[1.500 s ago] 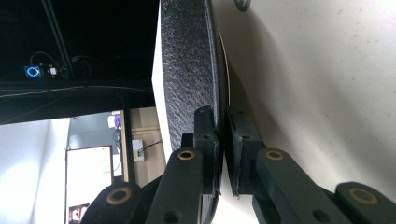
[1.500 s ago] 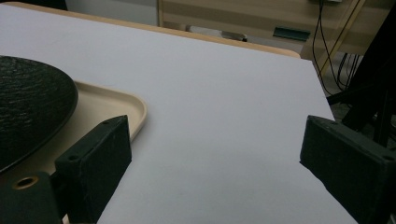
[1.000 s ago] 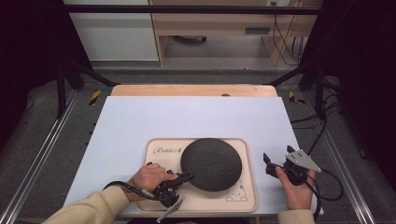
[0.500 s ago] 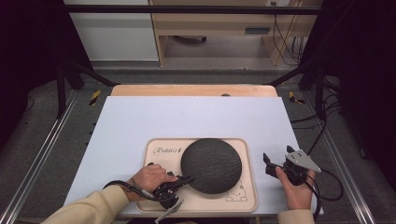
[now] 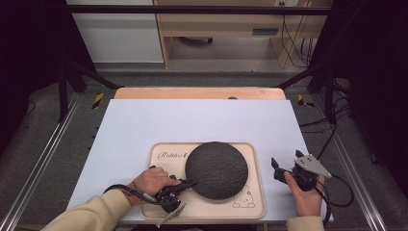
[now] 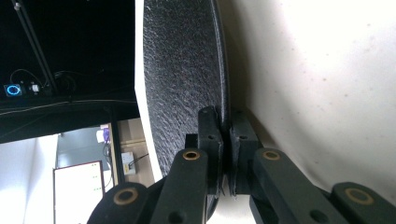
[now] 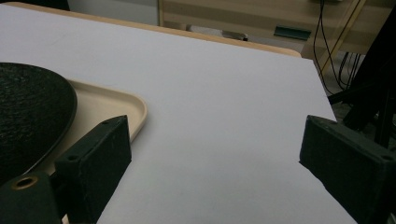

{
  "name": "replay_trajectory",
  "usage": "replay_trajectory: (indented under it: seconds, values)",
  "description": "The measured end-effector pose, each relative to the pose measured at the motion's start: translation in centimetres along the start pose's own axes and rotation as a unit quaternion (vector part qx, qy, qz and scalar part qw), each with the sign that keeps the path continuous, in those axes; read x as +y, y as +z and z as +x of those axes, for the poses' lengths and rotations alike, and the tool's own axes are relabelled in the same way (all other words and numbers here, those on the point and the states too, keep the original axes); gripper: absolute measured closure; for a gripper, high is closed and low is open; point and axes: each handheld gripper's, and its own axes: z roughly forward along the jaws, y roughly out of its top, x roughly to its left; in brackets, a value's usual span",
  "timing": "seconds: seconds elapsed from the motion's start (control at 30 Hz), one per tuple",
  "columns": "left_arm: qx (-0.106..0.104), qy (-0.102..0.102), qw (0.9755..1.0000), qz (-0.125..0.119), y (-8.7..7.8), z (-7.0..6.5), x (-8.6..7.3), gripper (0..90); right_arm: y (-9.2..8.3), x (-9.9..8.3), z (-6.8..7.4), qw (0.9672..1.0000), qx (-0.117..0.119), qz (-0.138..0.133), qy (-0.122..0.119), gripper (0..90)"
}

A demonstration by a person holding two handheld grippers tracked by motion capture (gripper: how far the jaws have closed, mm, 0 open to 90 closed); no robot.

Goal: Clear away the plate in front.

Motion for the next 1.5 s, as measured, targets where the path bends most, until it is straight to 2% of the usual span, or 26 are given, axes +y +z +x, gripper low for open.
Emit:
replay_trajectory:
  seconds: [0.27,0.5,0.53,0.8,0.83,0.97,1.1,1.17,1.33,1.5]
  values:
    - [0.003,0.002,1.0,-0.005,-0.3,0.3,-0.2,77.3,0.0,0.0,0.0,1.0,0.003,0.0,-0.001,8.8]
    - [-0.002,0.013,0.9999,0.01,-1.6,0.5,-1.2,74.3,0.0,0.1,0.1,1.0,0.006,0.0,-0.001,8.6]
    - [0.0,0.004,1.0,0.007,-1.7,0.5,-1.4,73.6,0.0,0.1,0.1,1.0,0.006,0.0,0.0,8.6]
    - [0.004,0.0,0.9997,0.023,-2.7,0.5,-2.0,73.0,0.0,0.2,0.2,1.0,0.006,-0.001,-0.001,8.5]
    - [0.011,-0.009,0.9997,0.022,-3.0,0.6,-2.2,73.0,0.0,0.2,0.3,1.0,0.007,0.0,-0.002,8.5]
    - [0.023,-0.022,0.9991,0.029,-3.7,1.2,-2.7,72.8,0.1,0.2,0.3,1.0,0.006,0.002,-0.002,8.5]
    - [0.039,-0.042,0.9974,0.043,-4.4,1.9,-3.5,72.0,0.1,0.2,0.3,1.0,0.006,0.002,-0.003,8.4]
    - [0.046,-0.045,0.9967,0.05,-4.5,2.2,-3.9,71.6,0.2,0.2,0.3,1.0,0.006,0.002,-0.003,8.4]
    - [0.045,-0.046,0.9965,0.054,-4.4,2.4,-4.2,71.5,0.2,0.2,0.3,1.0,0.006,0.003,-0.003,8.4]
    - [0.047,-0.051,0.9954,0.066,-4.1,3.2,-4.6,69.4,0.2,0.2,0.3,1.0,0.005,0.002,-0.002,8.4]
